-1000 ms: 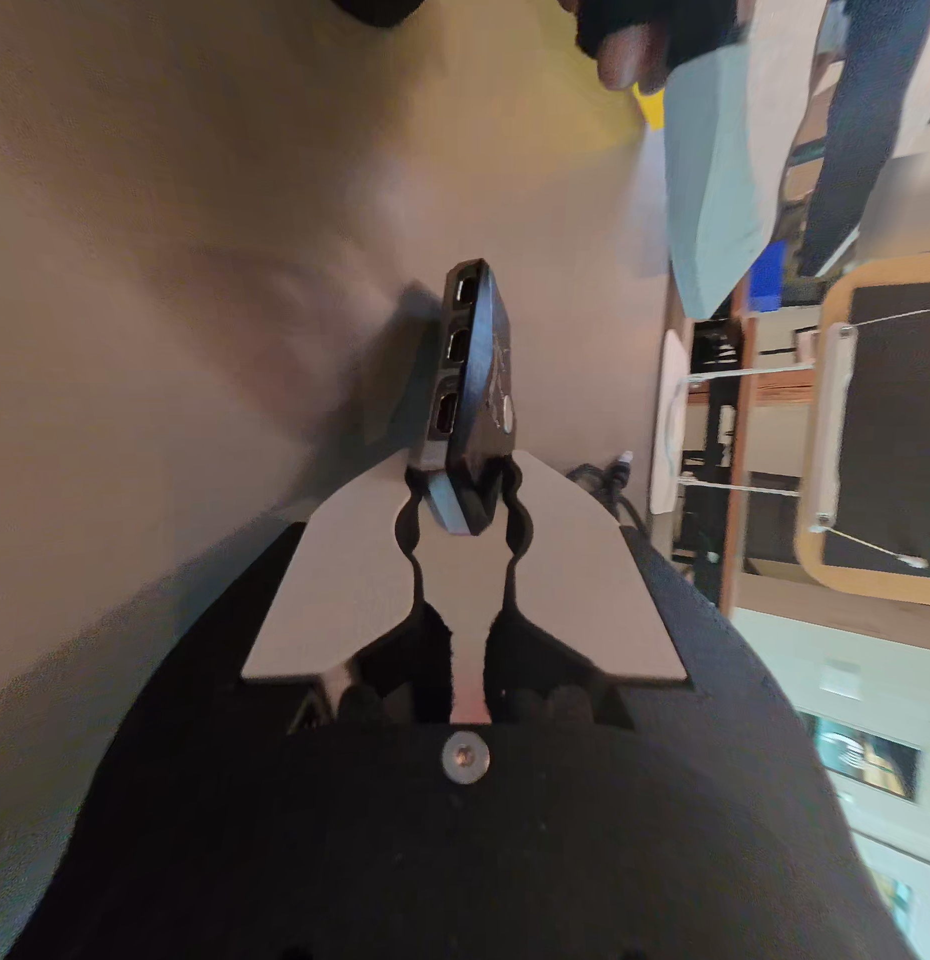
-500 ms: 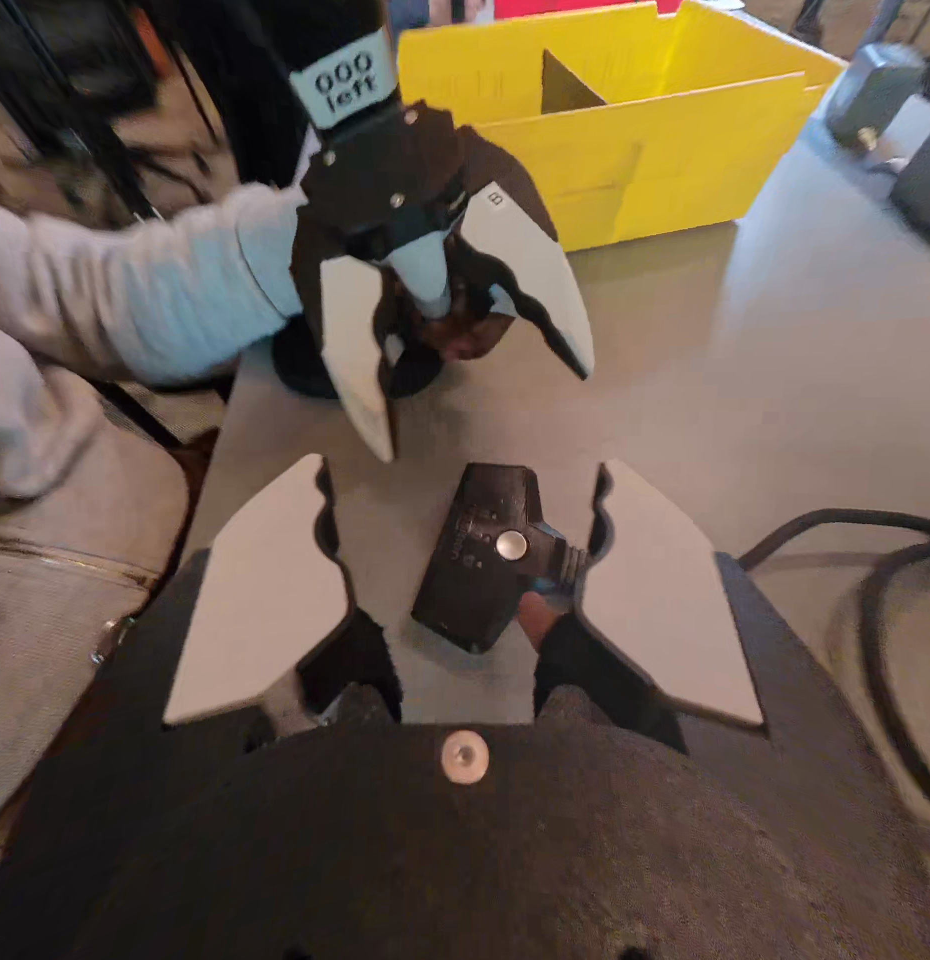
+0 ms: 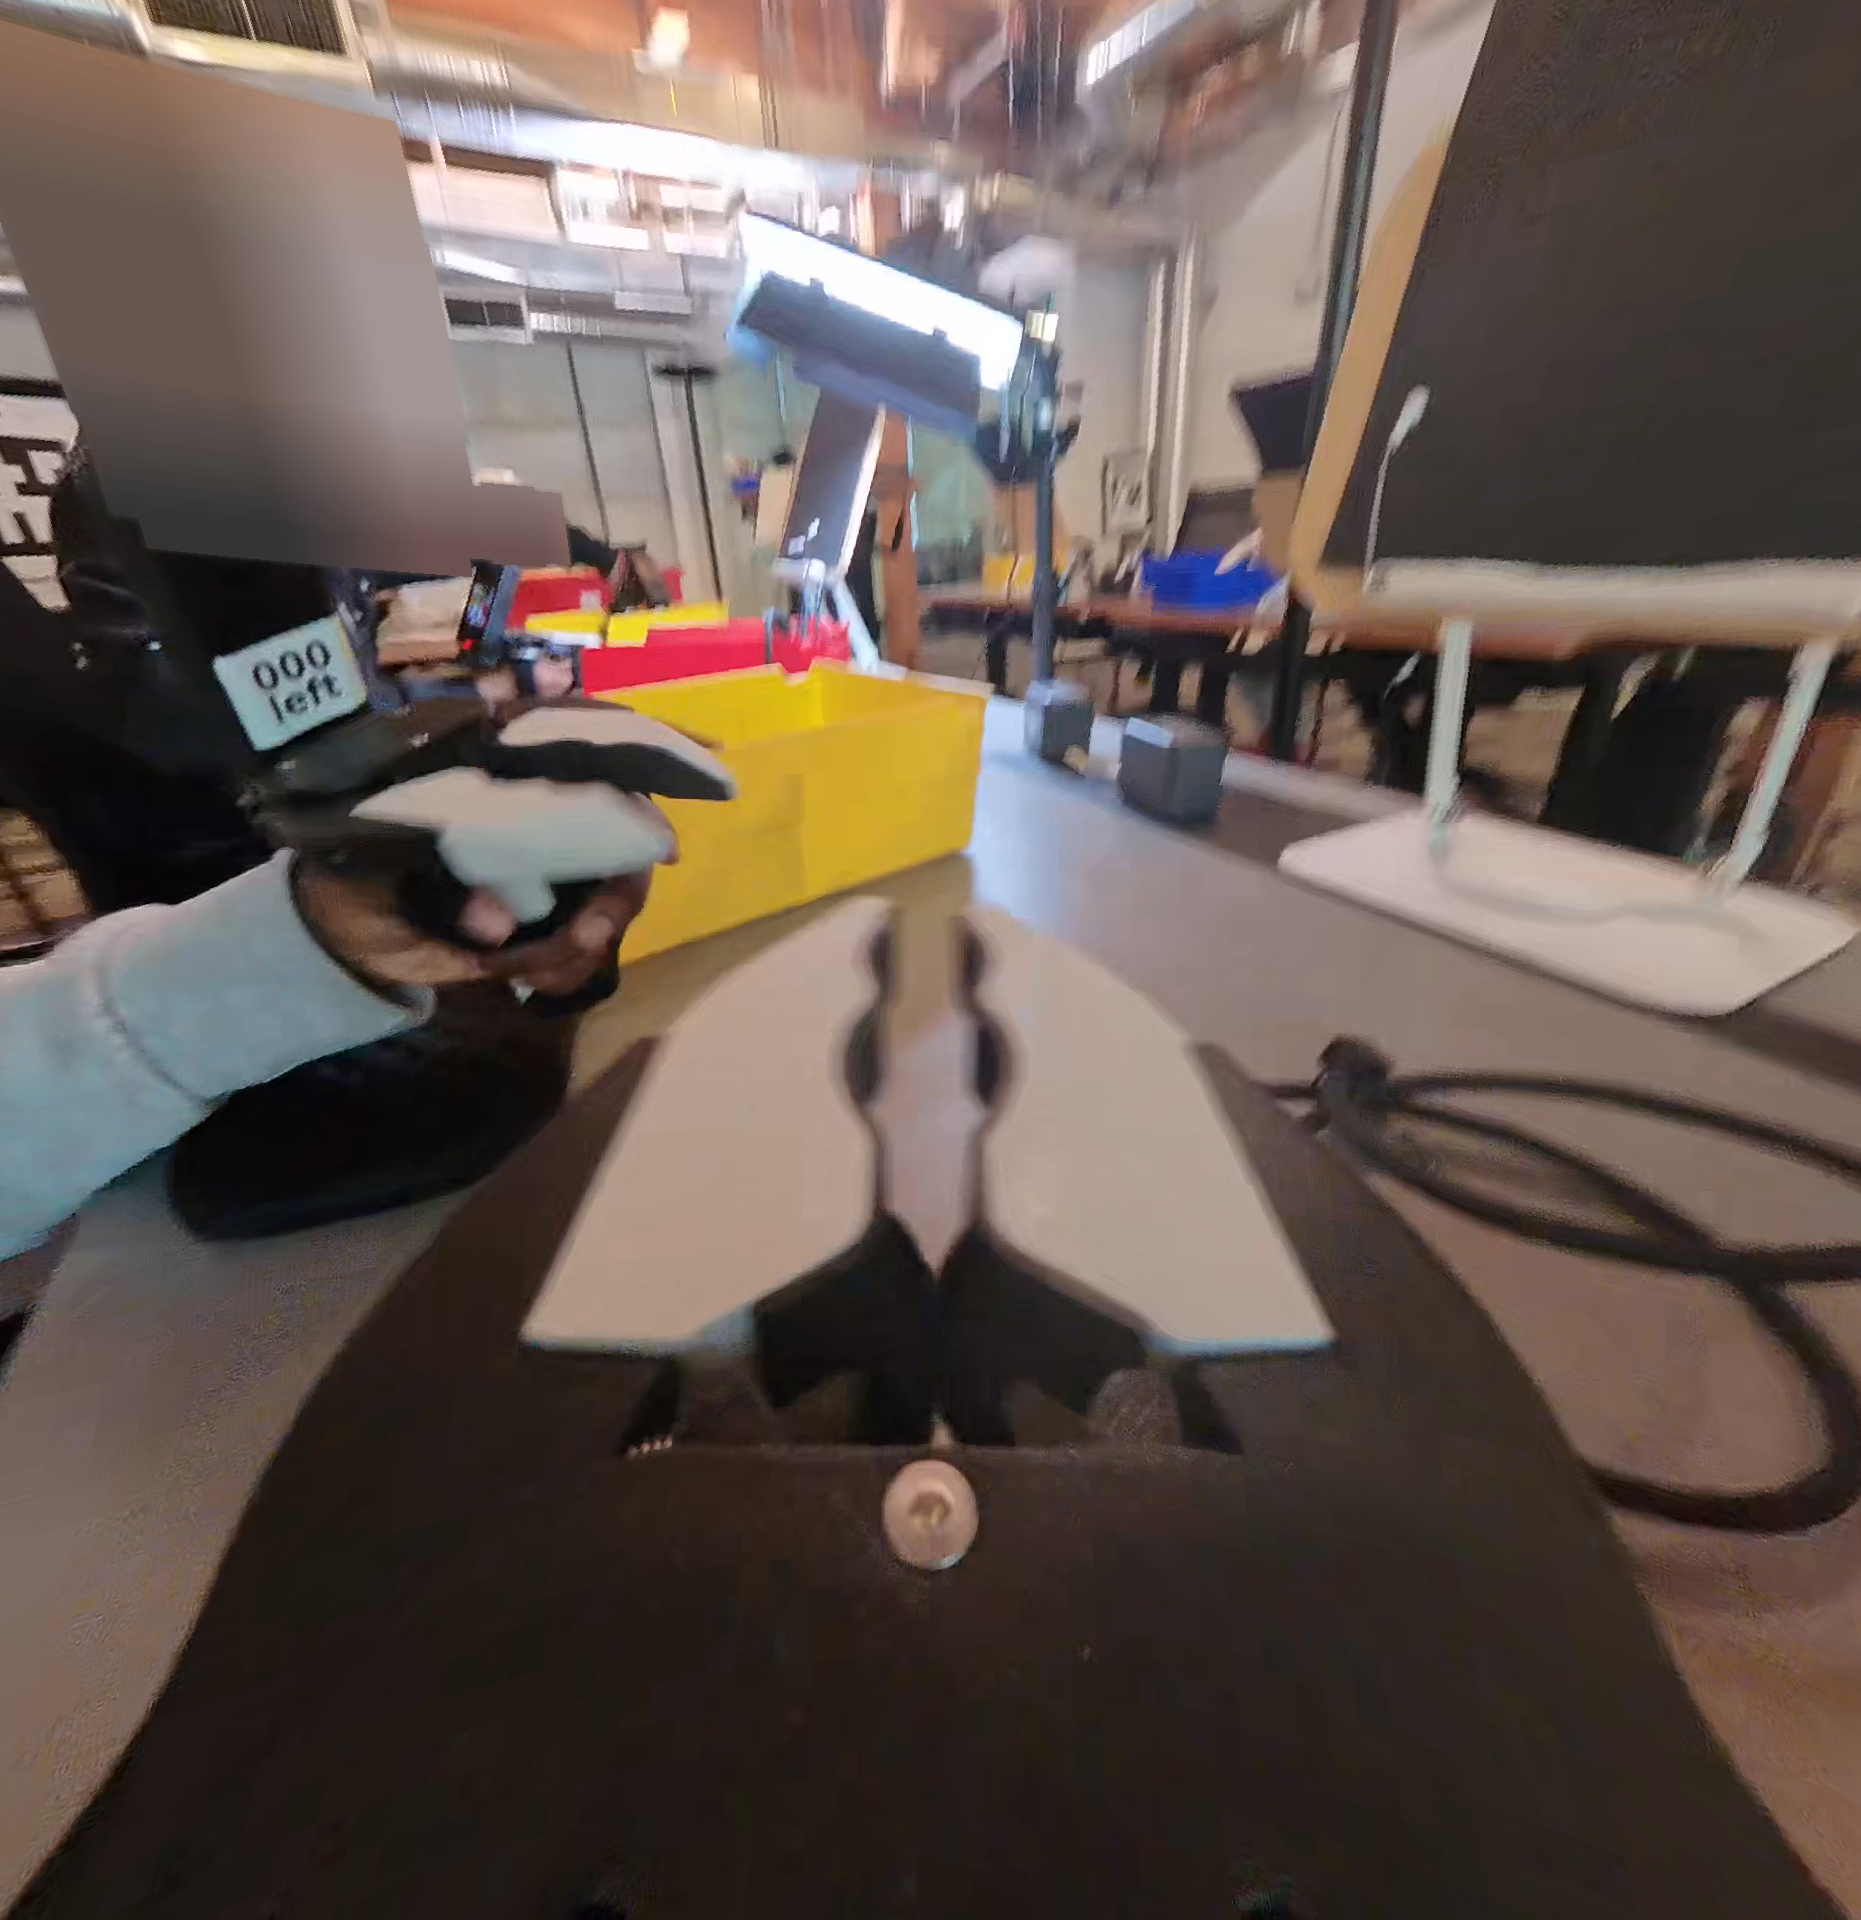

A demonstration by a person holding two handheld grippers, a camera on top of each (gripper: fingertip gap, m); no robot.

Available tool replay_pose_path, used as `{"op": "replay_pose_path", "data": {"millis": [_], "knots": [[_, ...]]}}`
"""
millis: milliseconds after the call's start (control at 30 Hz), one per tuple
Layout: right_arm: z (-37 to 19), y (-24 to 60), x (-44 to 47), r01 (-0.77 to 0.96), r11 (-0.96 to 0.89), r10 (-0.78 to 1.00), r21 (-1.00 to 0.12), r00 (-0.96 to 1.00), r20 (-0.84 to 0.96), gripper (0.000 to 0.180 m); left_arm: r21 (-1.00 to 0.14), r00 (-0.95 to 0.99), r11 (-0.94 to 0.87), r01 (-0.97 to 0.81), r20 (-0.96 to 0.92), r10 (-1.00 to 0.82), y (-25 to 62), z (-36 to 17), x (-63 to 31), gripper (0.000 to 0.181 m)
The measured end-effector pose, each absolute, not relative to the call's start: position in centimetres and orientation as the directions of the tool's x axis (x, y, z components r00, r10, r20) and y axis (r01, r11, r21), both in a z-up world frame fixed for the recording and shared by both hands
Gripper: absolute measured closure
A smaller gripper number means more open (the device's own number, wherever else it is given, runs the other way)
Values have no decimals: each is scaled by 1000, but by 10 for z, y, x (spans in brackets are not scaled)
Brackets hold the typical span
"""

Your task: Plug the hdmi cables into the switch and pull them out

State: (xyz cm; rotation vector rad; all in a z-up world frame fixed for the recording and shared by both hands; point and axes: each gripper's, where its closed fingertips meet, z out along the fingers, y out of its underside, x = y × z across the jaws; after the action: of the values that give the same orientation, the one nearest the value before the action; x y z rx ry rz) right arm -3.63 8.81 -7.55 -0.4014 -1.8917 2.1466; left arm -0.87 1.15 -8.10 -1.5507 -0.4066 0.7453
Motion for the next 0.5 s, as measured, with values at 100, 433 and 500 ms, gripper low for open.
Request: {"op": "replay_pose_path", "data": {"millis": [100,433,500], "knots": [[-85,83,-30,143,-108,279,-984,-945,-168,180,-995,795,-44,-89,-97,599,15,-76,0,181],[-123,76,-56,277,-23,427,-961,-866,-260,70,-997,778,52,-59,-13,629,8,-65,-4,88],[-128,76,-58,174,65,479,-983,-869,-123,51,-995,769,10,-95,-67,635,8,-62,1,83]]}}
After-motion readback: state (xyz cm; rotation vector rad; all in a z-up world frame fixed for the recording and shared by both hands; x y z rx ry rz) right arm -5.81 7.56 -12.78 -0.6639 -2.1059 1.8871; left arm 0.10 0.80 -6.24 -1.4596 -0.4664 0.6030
